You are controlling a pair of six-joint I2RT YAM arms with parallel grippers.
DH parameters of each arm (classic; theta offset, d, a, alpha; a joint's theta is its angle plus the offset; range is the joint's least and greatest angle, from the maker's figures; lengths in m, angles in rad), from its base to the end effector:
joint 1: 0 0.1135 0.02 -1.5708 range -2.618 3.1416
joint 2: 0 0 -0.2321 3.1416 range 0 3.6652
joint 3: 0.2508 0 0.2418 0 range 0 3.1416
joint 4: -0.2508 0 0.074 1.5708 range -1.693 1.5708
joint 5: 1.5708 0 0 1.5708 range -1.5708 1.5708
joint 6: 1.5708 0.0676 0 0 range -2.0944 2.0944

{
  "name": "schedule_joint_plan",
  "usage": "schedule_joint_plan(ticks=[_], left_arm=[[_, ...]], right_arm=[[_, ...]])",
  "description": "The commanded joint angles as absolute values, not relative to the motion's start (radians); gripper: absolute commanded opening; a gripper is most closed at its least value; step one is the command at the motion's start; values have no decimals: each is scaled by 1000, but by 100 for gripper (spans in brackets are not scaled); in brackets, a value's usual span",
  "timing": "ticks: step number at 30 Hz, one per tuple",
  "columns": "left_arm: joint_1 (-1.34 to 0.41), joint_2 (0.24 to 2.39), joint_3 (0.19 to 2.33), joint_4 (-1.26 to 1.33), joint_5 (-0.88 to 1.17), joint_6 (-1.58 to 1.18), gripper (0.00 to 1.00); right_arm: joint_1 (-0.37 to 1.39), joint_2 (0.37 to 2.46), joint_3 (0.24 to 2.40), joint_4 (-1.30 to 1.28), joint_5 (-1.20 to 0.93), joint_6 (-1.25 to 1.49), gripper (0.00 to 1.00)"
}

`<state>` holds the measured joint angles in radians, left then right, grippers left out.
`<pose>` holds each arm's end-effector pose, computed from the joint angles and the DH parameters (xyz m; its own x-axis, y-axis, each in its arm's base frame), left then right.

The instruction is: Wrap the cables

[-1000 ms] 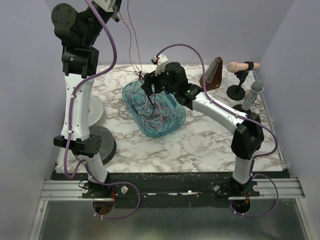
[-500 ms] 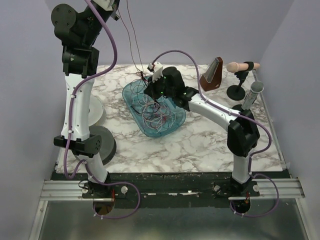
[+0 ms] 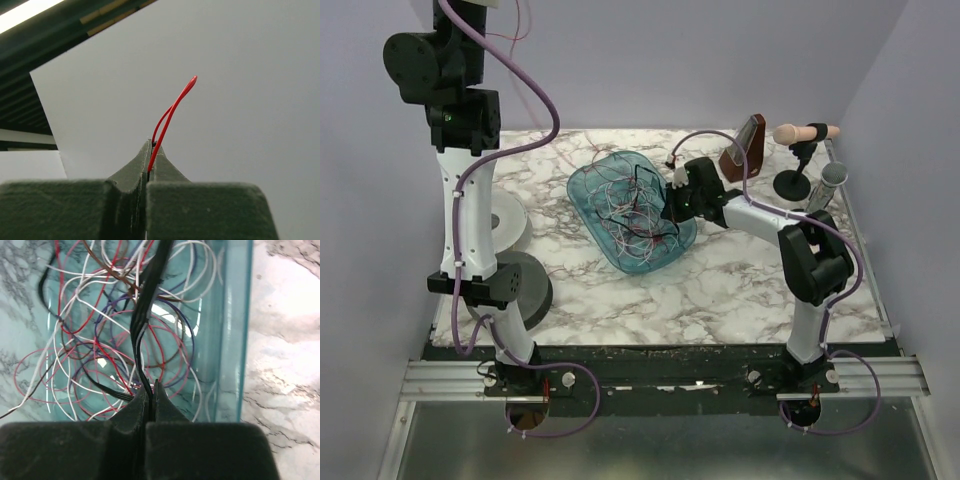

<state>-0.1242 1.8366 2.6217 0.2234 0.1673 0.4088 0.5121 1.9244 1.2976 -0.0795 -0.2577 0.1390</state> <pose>0.2757 -0.0458 0.6645 0.8539 0.2884 -0.4332 -0.1408 0.9294 0.3412 0.3675 0.2264 0.1520 -0.6494 -0.2113 -0.7305 -0.5582 0.7848 0.2692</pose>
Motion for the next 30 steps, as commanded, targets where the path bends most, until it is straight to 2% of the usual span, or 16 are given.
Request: schedule_joint_plan(ticks=[1,6,7,8,9,10,14,16,18,23,27,30], left_arm=[[-115,1798,2632,261,165,440,0],[-115,1784,2592,212,210,414,0],[-115,1784,2592,200,213,411,0],[-115,1783,2592,177,224,407,0],[-115,1781,2592,149,236,396,0],[-115,1781,2594,120,254,387,0],[-117,1772,2596,-61,313,338,0],[-120,1769,2580,-118,296,313,0],[-121,1763,2563,-141,272,289,0],[-130,1764,2569,-216,317,168,0],[-164,1773,2594,-232,345,100,0],[-183,1778,2621,-227,357,75,0]], right_arm=[[532,1933,1357,-112,-311,104,1],[537,1919,1449,-133,-345,71,1],[540,1916,1463,-140,-372,55,5],[543,1908,1476,-149,-397,43,16],[548,1904,1486,-161,-416,26,35],[549,1890,1489,-164,-440,14,48],[549,1771,1479,-155,-498,-52,72],[549,1703,1468,-135,-515,-77,80],[549,1648,1454,-104,-546,-95,96],[564,1577,1407,90,-672,-45,100],[572,1647,1416,268,-733,59,100],[572,1738,1494,282,-759,57,100]])
